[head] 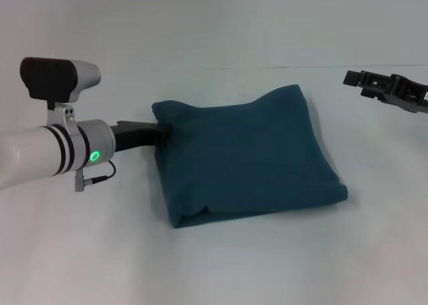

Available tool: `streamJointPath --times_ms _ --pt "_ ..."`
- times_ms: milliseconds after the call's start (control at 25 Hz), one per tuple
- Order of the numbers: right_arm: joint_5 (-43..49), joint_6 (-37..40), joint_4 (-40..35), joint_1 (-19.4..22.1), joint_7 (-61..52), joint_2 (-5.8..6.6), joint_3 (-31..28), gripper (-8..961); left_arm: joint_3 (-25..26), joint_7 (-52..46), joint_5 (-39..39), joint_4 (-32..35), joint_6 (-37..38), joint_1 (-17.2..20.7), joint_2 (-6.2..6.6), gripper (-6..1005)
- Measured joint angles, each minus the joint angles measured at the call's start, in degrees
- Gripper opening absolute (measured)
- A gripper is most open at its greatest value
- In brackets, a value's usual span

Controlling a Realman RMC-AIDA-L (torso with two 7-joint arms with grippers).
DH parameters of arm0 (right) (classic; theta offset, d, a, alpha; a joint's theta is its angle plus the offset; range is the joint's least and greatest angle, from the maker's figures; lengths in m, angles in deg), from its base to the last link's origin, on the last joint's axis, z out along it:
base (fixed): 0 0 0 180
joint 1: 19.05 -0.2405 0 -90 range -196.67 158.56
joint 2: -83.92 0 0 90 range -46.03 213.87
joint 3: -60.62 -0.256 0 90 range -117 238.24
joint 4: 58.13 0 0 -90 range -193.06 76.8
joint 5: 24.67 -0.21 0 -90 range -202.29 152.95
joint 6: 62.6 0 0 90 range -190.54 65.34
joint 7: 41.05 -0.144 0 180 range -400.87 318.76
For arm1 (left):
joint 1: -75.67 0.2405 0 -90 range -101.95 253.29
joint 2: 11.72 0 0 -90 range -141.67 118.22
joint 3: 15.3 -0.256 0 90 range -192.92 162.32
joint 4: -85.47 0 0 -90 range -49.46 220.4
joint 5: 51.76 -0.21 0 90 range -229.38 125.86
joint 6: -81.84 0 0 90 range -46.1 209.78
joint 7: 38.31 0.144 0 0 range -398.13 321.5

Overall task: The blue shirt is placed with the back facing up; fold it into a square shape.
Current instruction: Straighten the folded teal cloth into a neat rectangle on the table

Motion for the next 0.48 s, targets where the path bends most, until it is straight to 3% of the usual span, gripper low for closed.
streamJointPath --times_ms 480 --pt "0.00 -0.26 0.00 0.49 0.39 -0.91 0.32 771 -0.23 0.60 -0.17 2.19 -2.34 -1.70 0.88 82"
